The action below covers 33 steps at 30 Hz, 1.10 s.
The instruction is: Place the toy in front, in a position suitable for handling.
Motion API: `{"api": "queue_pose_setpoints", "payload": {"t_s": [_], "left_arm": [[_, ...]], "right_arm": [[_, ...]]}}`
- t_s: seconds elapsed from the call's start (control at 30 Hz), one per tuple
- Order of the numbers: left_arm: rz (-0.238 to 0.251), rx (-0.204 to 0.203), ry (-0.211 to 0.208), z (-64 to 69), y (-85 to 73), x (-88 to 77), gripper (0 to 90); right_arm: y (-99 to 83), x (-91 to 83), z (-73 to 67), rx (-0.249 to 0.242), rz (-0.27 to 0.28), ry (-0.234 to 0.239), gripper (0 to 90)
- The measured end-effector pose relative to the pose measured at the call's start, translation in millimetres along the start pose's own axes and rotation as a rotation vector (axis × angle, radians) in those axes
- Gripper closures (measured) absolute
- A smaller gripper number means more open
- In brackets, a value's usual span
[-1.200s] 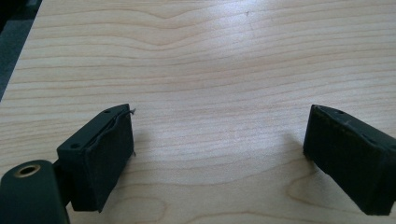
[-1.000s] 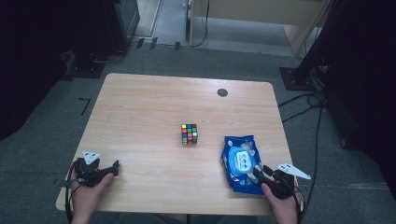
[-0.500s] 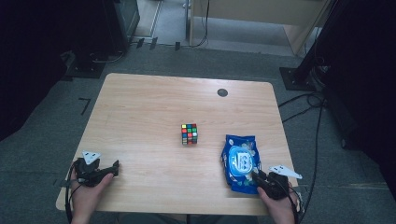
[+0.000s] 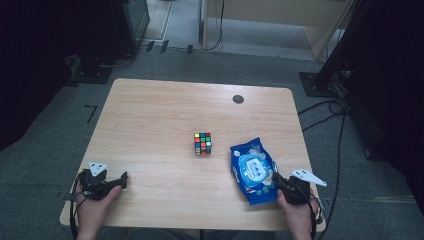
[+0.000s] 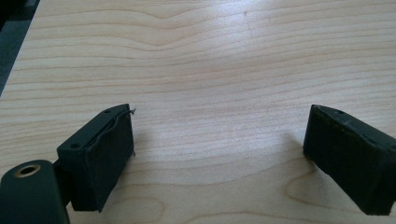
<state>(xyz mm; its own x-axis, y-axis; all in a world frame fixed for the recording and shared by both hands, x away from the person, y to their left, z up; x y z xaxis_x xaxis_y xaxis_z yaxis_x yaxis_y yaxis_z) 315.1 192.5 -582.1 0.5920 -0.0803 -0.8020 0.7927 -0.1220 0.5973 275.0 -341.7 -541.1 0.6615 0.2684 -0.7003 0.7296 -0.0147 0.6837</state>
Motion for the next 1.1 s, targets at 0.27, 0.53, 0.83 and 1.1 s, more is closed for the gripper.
{"api": "queue_pose_setpoints", "payload": {"t_s": [0.27,0.53,0.83,1.1], "left_arm": [[0.000,0.000,0.000,0.0,0.0,0.0,8.5],[0.000,0.000,0.000,0.1,0.0,0.0,8.6],[-0.005,-0.012,0.044,0.5,1.1,-2.0,8.5],[0.034,0.012,-0.051,48.9,20.6,-7.6,8.5]], "right_arm": [[32.4,24.9,11.1,0.068,0.040,-0.033,90.0],[46.3,48.6,28.4,0.116,0.040,-0.092,90.0],[49.8,47.1,27.2,0.104,0.067,-0.086,48.1],[34.1,20.8,21.5,0.025,0.041,-0.049,40.6]]}}
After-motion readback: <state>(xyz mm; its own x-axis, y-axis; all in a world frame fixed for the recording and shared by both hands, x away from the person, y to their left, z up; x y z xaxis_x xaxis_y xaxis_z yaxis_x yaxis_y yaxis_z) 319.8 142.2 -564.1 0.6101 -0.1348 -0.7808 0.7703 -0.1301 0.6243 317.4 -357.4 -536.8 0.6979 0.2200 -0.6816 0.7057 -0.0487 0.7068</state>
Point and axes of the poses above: each handheld gripper's, and its own axes: x roughly forward along the jaws, y roughly out of its top, z roughly to its right, the point moved 9 cm from there along x, roughly forward along the jaws, and after that the axes turned 8 degrees about -z, right-handed, at the moved point
